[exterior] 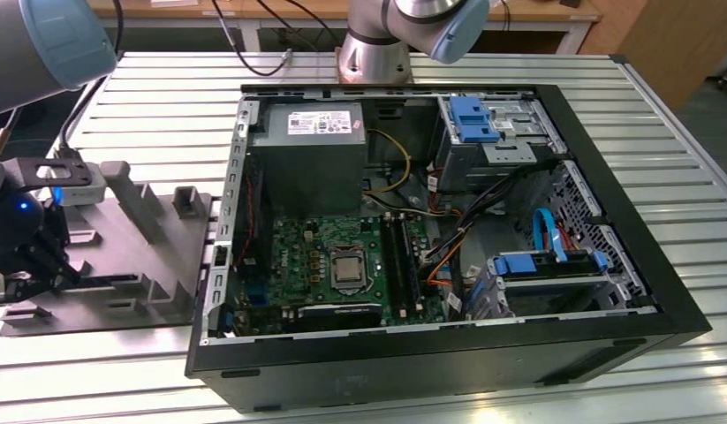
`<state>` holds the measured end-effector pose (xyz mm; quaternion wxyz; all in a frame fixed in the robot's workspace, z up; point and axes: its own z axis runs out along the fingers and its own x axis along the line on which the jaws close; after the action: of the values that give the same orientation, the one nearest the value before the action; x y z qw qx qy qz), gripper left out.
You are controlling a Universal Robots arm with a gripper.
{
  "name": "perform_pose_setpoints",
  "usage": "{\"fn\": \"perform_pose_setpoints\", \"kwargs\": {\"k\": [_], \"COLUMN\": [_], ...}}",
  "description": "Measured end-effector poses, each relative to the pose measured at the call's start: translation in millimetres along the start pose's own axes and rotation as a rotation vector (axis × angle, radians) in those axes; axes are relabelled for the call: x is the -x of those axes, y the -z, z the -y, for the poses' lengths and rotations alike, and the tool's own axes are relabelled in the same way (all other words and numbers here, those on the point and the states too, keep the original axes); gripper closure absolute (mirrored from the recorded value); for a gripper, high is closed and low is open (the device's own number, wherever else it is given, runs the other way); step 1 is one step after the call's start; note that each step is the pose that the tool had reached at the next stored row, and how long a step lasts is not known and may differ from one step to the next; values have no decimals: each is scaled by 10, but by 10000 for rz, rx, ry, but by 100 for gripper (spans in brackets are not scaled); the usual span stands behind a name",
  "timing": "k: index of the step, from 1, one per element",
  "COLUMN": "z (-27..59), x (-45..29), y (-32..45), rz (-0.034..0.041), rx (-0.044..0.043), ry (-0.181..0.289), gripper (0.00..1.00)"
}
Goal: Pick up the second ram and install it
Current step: 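Pick up the second ram and move it above second insertion slot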
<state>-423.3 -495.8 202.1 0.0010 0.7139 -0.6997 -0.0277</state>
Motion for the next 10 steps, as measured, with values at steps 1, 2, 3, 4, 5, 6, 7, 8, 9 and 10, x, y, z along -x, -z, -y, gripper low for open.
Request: {"fn": "perform_pose_setpoints", "kwargs": {"k": [1,2,3,4,5,6,7,8,9,10], "z": [0,0,0,0,0,0,0,0,0,0], "x": [0,0,0,0,0,0,0,0,0,0], "y": [0,0,0,0,0,0,0,0,0,0], "rz": [1,1,1,1,1,1,1,1,1,1], "rx": [-1,-1,-1,-1,-1,-1,-1,-1,-2,-1], "ry": [0,-2,-2,-2,-3,-3,-3,-3,-3,-3], "gripper": [88,88,88,88,88,88,88,88,88,88]}}
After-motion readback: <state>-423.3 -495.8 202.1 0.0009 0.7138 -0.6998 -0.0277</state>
